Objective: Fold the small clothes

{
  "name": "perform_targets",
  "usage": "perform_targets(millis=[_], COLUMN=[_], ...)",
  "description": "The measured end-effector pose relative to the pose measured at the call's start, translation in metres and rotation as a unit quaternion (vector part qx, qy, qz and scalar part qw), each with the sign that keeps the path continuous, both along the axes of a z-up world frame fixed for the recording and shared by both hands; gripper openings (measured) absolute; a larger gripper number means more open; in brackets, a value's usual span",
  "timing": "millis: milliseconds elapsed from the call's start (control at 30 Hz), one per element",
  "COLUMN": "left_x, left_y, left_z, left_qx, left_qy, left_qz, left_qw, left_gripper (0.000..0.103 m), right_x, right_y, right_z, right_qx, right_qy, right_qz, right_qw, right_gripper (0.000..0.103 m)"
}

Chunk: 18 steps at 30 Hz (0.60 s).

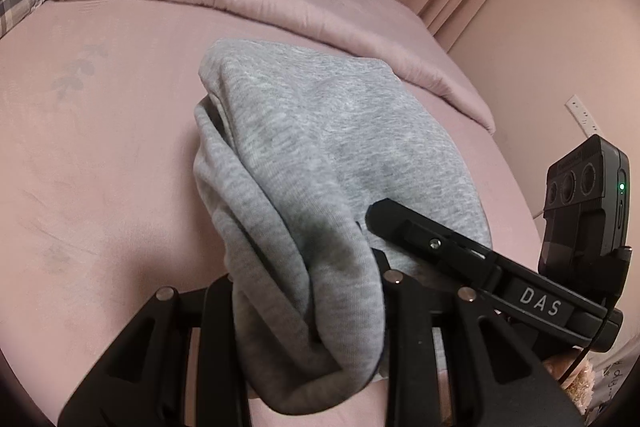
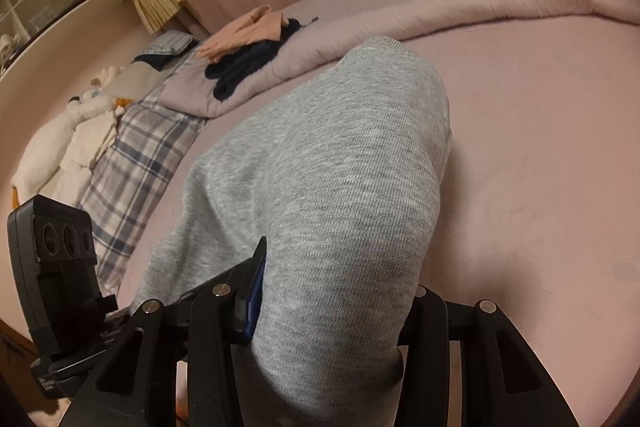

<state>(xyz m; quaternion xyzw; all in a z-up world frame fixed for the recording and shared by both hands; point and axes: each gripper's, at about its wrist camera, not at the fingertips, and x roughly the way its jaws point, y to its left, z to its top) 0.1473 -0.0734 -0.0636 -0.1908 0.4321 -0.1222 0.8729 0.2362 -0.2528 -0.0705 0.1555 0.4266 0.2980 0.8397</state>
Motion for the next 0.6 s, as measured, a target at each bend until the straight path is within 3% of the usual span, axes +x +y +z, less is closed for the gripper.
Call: perform_targets(millis=[200, 600], left_x=[0.013, 0.031], left_y=[0.001, -0.009], left_z=[-0.027, -0.049], left_qx=[0.005, 0.016], left_qy=[0.039, 0.078], left_qz=[0.009, 0.003], left_qw=[0.9992, 0.9968], left_gripper=[0.027, 0.028], right_x=[0.012, 0.014], right_y=[0.002, -0.010], right_z=[-0.031, -0.060], right_qx=[0.001, 0.001], right_qy=[0.038, 0.104], right_qz=[0.010, -0.008], right_qw=[0.999, 0.995], right_gripper=[0.046, 0.051])
